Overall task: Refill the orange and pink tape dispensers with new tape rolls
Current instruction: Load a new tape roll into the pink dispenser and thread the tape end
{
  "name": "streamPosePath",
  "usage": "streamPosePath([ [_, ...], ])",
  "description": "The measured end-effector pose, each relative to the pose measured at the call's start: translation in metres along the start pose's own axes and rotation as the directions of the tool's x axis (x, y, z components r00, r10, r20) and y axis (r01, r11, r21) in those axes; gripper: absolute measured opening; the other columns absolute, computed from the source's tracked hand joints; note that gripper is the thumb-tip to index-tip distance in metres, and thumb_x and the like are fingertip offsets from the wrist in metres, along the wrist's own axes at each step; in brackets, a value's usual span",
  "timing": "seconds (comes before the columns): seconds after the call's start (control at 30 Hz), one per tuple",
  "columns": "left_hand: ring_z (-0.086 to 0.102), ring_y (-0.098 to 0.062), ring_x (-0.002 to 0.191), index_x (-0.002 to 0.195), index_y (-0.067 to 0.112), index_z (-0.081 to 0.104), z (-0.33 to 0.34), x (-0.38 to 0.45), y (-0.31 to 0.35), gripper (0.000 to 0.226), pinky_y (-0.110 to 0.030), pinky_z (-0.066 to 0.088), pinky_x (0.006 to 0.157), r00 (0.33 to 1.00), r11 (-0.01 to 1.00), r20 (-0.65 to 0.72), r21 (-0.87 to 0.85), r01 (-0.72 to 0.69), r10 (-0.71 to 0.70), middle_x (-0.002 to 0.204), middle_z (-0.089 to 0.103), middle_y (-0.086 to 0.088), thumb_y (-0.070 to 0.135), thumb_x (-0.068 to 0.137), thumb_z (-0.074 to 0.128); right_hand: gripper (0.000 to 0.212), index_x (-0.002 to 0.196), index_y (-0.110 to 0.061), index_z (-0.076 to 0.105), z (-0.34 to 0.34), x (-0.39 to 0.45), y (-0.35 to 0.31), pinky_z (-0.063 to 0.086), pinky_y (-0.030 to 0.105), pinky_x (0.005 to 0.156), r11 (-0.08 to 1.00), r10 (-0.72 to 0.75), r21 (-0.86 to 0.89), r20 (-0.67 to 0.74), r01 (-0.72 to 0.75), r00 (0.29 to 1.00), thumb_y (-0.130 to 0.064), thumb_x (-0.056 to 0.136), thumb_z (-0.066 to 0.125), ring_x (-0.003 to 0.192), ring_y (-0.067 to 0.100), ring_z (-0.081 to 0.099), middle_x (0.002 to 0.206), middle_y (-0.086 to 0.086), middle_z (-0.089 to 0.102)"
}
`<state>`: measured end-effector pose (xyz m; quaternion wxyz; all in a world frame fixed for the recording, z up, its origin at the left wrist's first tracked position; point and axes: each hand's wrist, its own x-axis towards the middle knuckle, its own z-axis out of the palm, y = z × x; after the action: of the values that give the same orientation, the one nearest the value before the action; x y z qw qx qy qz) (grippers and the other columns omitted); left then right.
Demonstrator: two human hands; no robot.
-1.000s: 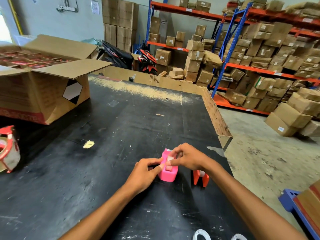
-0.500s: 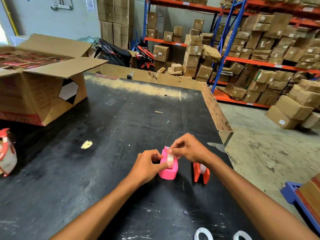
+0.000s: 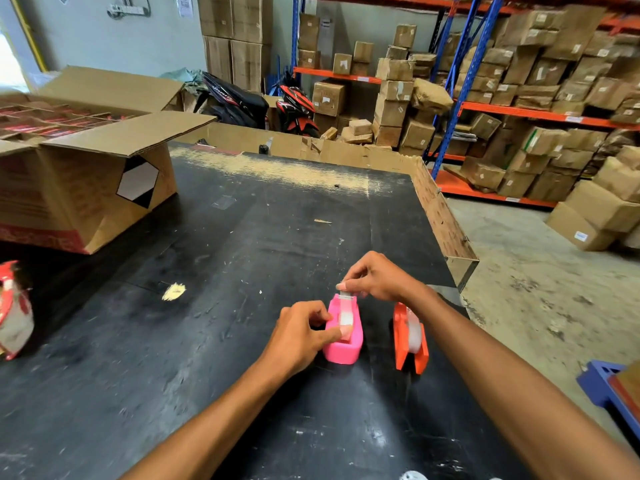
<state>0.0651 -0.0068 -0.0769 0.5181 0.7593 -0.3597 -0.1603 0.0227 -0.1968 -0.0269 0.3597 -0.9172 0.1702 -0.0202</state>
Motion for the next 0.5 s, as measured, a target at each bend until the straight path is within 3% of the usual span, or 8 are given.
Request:
streamPosePath([
  [0.1, 0.049, -0.009, 0.059, 0.066, 0.007, 0.065, 0.001, 0.001, -0.001, 0.030, -0.035, 0.050, 0.064, 1.000, 1.000, -0.002, -0.011, 0.010, -0.010, 0.070, 0.071, -0.015, 0.031, 0.065, 0.083, 0.016, 0.089, 0.000, 0.074, 0.001, 0.006, 0.003, 0.055, 0.020, 0.060, 0.992, 0.089, 0.075, 0.123, -0.099, 0.988, -0.013, 0.082, 0.069, 0.064, 0.012, 0.063, 0.080, 0.015, 0.070],
  [0.17, 0.049, -0.006, 0.057, 0.065, 0.009, 0.066, 0.002, 0.002, -0.003, 0.028, -0.028, 0.046, 0.060, 1.000, 0.999, -0.004, -0.032, 0.023, -0.023, 0.063, 0.068, -0.005, 0.031, 0.064, 0.084, 0.018, 0.096, 0.004, 0.072, 0.002, 0.011, 0.005, 0.058, 0.019, 0.062, 0.976, 0.158, 0.118, 0.186, -0.181, 0.970, -0.008, 0.083, 0.067, 0.068, 0.013, 0.065, 0.087, 0.018, 0.071],
  [0.27, 0.051, -0.001, 0.054, 0.064, 0.012, 0.067, 0.003, 0.003, -0.005, 0.024, -0.022, 0.044, 0.059, 0.999, 0.998, 0.001, -0.049, 0.042, -0.042, 0.060, 0.063, 0.005, 0.028, 0.064, 0.085, 0.026, 0.104, 0.009, 0.067, 0.005, 0.015, 0.006, 0.057, 0.018, 0.064, 0.935, 0.271, 0.171, 0.226, -0.312, 0.936, -0.005, 0.082, 0.067, 0.068, 0.013, 0.065, 0.077, 0.011, 0.069],
  [0.4, 0.054, -0.004, 0.058, 0.066, 0.012, 0.068, 0.003, 0.002, -0.006, 0.023, -0.026, 0.047, 0.061, 0.999, 0.997, -0.003, -0.059, 0.052, -0.052, 0.065, 0.070, -0.005, 0.028, 0.064, 0.084, 0.023, 0.103, 0.007, 0.068, 0.005, 0.016, 0.000, 0.056, 0.014, 0.058, 0.921, 0.338, 0.122, 0.223, -0.370, 0.914, -0.002, 0.082, 0.065, 0.067, 0.013, 0.064, 0.075, 0.009, 0.067],
  [0.5, 0.053, -0.005, 0.058, 0.067, 0.009, 0.067, 0.003, 0.000, -0.004, 0.023, -0.027, 0.046, 0.061, 0.998, 0.997, -0.006, -0.051, 0.058, -0.058, 0.069, 0.073, -0.012, 0.025, 0.066, 0.083, 0.024, 0.105, 0.007, 0.067, 0.005, 0.010, -0.002, 0.058, 0.017, 0.063, 0.921, 0.328, 0.150, 0.204, -0.360, 0.923, -0.004, 0.084, 0.064, 0.069, 0.013, 0.066, 0.083, 0.011, 0.068],
])
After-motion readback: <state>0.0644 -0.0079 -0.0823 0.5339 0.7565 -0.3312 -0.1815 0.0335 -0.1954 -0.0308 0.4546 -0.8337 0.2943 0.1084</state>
